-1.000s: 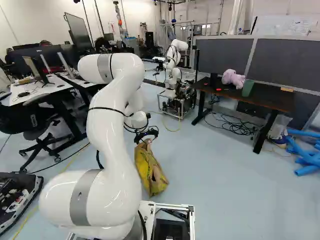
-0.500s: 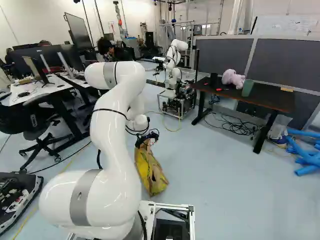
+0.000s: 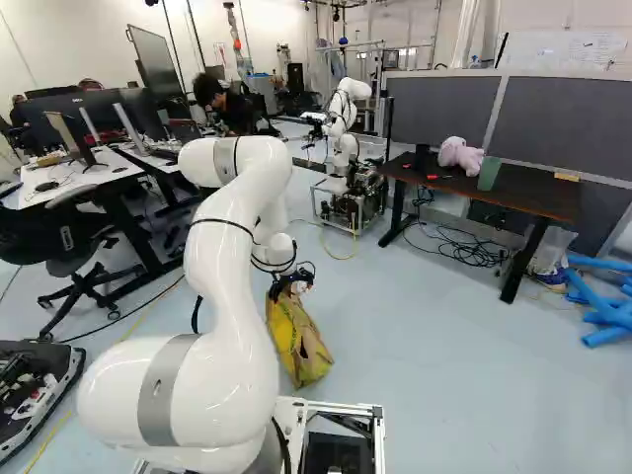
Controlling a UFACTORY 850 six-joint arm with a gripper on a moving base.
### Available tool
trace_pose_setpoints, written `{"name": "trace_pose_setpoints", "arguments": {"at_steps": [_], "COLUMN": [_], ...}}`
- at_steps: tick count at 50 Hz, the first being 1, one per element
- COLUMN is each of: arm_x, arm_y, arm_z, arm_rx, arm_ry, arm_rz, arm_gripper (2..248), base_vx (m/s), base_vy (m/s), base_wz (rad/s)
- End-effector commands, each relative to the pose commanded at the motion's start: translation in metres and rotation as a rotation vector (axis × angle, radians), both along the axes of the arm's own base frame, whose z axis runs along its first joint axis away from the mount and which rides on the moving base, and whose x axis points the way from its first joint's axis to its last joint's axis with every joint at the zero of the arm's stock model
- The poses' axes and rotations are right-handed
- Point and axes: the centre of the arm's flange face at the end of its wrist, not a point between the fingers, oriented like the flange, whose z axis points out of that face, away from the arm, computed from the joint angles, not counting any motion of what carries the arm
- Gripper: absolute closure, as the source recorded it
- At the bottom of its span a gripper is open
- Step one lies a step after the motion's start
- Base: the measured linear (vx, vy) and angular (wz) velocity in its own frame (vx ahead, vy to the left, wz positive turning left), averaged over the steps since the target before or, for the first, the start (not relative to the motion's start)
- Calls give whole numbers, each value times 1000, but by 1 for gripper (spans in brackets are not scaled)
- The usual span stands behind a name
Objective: Pick up the bag on the ground and place it on the table
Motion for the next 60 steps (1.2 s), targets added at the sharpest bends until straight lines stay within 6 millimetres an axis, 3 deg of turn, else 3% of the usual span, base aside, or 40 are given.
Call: {"name": "trace_pose_setpoints", "arguments": {"at_steps": [60], "arm_x": [2], "arm_y": [-1], "arm_z": [-92], "arm_rx": [-30], "arm_ry": [109], "arm_rz": [23], "arm_gripper": [3], "base_vx": [0], "base_vy": [0], "base_wz": [0]}}
